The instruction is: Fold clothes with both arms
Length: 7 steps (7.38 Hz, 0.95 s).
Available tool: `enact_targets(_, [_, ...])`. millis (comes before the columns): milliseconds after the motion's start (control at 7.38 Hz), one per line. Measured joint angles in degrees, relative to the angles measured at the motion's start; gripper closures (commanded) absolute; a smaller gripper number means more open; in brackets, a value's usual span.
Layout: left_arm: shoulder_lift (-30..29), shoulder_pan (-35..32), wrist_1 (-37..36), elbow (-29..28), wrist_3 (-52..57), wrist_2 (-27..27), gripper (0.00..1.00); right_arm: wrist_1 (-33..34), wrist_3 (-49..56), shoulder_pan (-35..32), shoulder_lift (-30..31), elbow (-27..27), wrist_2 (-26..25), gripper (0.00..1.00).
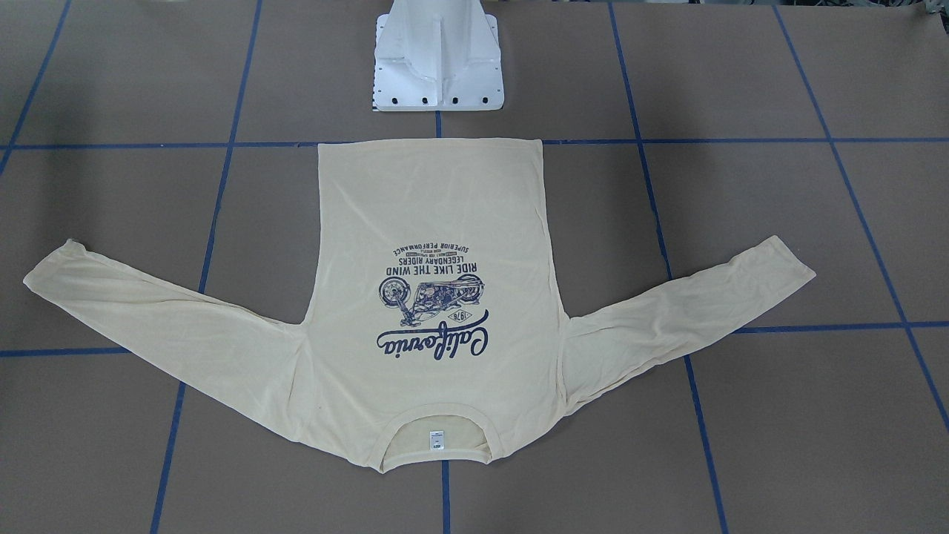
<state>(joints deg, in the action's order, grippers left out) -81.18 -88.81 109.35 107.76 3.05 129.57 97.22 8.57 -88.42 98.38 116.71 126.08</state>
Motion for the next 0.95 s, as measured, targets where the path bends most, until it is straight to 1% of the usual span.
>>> enact_targets(271, [-7.0, 0.0, 7.1, -1.5, -8.0, -5.1, 0.00, -2.6, -1.0, 0.0, -3.3, -0.7, 0.6, 0.00])
enact_targets(406, [-9.7, 0.1, 9.1, -3.1, -10.4, -5.8, 0.00, -4.4, -1.6, 0.0, -3.7, -1.6, 1.8, 0.00])
enact_targets(542, [-11.3, 0.2, 10.5, -4.6, -11.8, -5.7, 0.00, -6.9, -2.2, 0.2, -3.8, -3.0, 3.0, 0.00])
enact_targets(677, [-11.8, 0.3, 11.9, -5.2, -13.1, -5.3, 0.00, -11.0, -5.0, 1.2, -3.8, -4.9, 4.0, 0.00])
enact_targets(813, [-11.8, 0.6, 13.6, -5.3, -13.8, -5.0, 0.00, -15.8, -12.5, 3.9, -3.6, -6.4, 4.5, 0.00])
enact_targets(948, [-11.3, 1.4, 15.7, -5.4, -14.1, -4.7, 0.00, -22.6, -23.5, 8.7, -2.8, -7.2, 3.2, 0.00])
